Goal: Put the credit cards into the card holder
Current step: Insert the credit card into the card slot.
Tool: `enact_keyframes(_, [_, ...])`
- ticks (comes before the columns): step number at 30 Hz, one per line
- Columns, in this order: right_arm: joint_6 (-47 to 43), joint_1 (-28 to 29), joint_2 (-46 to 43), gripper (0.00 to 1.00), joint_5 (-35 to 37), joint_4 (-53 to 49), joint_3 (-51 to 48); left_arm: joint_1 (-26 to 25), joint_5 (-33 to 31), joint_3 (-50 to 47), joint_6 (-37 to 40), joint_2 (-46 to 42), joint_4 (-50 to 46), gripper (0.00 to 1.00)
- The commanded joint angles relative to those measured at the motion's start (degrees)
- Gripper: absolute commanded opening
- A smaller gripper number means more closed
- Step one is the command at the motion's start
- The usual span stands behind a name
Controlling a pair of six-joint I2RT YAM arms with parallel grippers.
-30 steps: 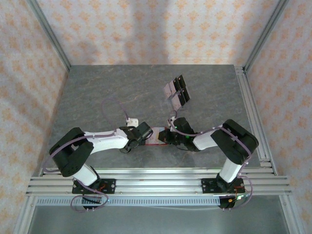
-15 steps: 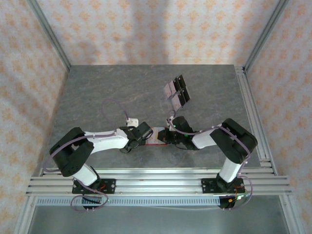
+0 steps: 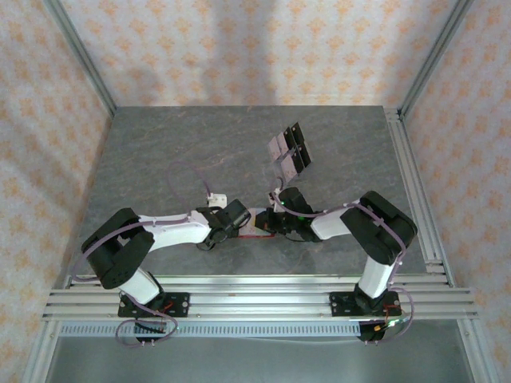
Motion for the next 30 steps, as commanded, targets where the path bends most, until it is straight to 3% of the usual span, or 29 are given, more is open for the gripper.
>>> enact_keyframes(1, [-1.9,0.4,1.6,0.0,-0.3,-4.1,1.0,-0.4,0.4,-0.4,-1.0,1.6,-0.5,1.0])
enact_keyframes(3, [-2.2,0.4,0.9,0.05,-0.3,-5.3,1.2,-0.4,0.1,0.0,-1.2,1.0,-1.2,1.0])
enact_keyframes(8, [-4.1,0.4,-4.6,0.33,1.3,-12.9,2.7,-0.2,-1.4,1.9,-1.7,-1.8,-4.5,1.0])
enact_keyframes(13, [-7.1,0.4,-9.7,0.42,3.9,-22.9,5.3,1.2,-1.4,2.5,-1.7,-4.8,-6.4,1.0])
enact_keyframes(17, [-8.6,0.4,-11.0,0.41,6.3,-29.9,7.6,2.7,-1.0,1.6,-1.2,-6.4,-6.9,1.0])
enact_keyframes(22, [-10.7,0.4,-9.7,0.14,10.3,-38.6,12.0,4.4,-0.9,0.1,-0.7,-7.5,-7.3,1.0])
enact_keyframes(30, [-11.7,0.4,-5.2,0.09,9.8,-39.8,15.9,5.1,-0.8,-0.7,0.2,-5.5,-6.3,1.0])
